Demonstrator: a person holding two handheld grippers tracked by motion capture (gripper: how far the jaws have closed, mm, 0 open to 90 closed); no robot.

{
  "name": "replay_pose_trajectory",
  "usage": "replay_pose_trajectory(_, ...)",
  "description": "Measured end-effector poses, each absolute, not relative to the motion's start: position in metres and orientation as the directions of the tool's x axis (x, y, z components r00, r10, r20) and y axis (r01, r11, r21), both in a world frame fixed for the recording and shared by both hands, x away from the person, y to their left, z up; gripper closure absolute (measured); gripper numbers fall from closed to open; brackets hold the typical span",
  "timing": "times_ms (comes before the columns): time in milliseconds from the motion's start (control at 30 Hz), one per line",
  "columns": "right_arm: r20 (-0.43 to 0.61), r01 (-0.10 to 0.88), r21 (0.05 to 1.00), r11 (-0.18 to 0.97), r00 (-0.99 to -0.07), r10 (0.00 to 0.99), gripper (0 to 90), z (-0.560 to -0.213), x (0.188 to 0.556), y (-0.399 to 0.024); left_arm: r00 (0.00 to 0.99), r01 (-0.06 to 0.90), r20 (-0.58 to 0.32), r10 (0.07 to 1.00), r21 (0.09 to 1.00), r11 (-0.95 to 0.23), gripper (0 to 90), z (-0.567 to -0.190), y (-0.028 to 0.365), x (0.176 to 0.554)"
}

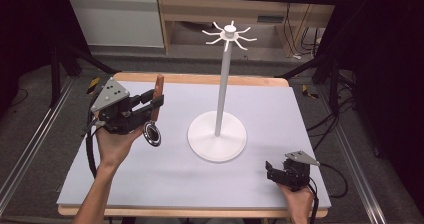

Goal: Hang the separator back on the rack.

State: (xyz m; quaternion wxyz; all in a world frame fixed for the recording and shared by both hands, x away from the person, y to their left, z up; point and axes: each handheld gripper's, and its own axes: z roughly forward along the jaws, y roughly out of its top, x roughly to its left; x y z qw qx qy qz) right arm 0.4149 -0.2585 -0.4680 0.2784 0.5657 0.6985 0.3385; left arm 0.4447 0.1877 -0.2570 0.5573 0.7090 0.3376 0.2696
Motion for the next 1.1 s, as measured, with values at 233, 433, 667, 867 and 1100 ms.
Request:
replay_pose_trajectory(233, -0.012, 0.601, 0.788, 0.135, -0.204, 0.979, 12.8, -0.468, 0.415, -0.256, 0.646, 0.157, -0.003, 0.763, 0.979, -0.129, 66.9, -0.241, 0.18, 0.446)
replay_pose_trajectory(433, -0.011, 0.603, 0.787, 0.133, -0.203, 0.979, 12.8, -0.468, 0.415, -0.257, 0.664, 0.139, -0.002, 0.748, 0.983, -0.121, 66.9, -0.229, 0.173, 0.449)
replay_pose_trajectory(667, -0.01, 0.601, 0.788, 0.133, -0.203, 0.979, 12.8, -0.467, 0.415, -0.257, 0.679, 0.128, 0.006, 0.734, 0.984, -0.127, 66.9, -0.216, 0.164, 0.448)
replay_pose_trajectory(867, -0.009, 0.6, 0.789, 0.13, -0.2, 0.98, 12.8, -0.467, 0.415, -0.257, 0.688, 0.12, 0.007, 0.726, 0.985, -0.123, 66.9, -0.207, 0.158, 0.448)
replay_pose_trajectory(1100, -0.009, 0.599, 0.791, 0.128, -0.197, 0.98, 12.8, -0.467, 0.413, -0.258, 0.694, 0.097, 0.033, 0.719, 0.985, -0.139, 66.9, -0.195, 0.149, 0.447)
